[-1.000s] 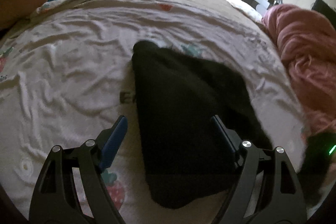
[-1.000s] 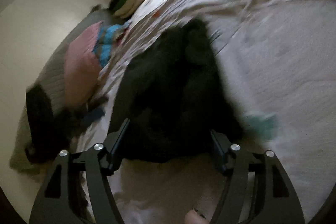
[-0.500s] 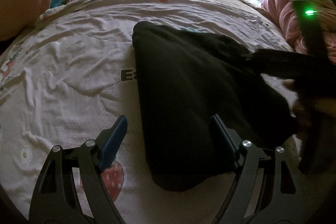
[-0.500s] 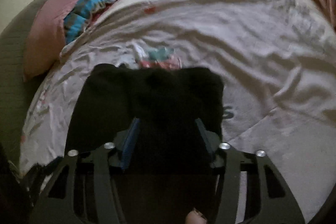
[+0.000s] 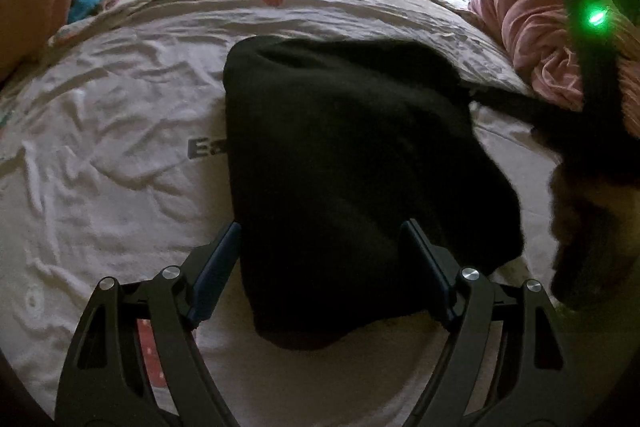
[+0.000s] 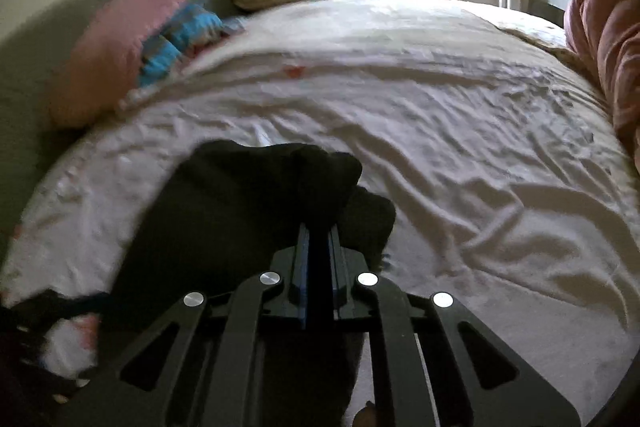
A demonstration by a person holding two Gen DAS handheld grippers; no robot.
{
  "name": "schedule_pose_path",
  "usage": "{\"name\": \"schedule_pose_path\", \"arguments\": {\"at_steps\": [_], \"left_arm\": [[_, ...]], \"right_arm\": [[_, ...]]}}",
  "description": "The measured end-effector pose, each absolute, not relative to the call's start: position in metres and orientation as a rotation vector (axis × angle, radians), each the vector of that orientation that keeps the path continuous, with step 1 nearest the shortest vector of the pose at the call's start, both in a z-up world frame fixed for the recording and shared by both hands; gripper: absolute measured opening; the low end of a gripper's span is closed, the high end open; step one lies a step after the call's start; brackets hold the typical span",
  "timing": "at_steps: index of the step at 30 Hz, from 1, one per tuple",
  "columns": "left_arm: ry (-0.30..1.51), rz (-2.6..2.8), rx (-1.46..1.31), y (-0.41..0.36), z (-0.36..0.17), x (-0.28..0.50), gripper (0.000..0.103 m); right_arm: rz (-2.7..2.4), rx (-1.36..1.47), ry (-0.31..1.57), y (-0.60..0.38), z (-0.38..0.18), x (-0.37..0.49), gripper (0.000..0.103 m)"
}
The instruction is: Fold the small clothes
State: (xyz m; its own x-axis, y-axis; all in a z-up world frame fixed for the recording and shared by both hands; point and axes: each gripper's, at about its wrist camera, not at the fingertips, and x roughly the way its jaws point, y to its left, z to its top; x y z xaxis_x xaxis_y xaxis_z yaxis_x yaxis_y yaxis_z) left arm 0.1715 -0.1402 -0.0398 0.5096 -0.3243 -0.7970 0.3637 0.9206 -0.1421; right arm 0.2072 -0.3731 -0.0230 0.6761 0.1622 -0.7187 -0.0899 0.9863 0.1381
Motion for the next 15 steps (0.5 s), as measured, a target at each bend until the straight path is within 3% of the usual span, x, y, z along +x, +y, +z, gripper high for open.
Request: {"name": "schedule_pose_path", "arguments": {"at_steps": [2,5,15], "left_arm": [[0.956,-0.414,0.055,-0.141,-0.043,0.171,0.075],[0.979,-0.415,0.019,-0.136,-0.046,0.173,0.076],[0.966,-0.402,-0.006,-0.129,-0.049,0.168,0.078]], "right_arm": [[0.130,0.092,0.851,-0.376,-0.040,0.212,0.008],[0.073,0.098,0.833,-0.384,-0.049,0.211,0.028],[0.193,0.160,0.680,-0.380,0.004,0.134,0.034]]}}
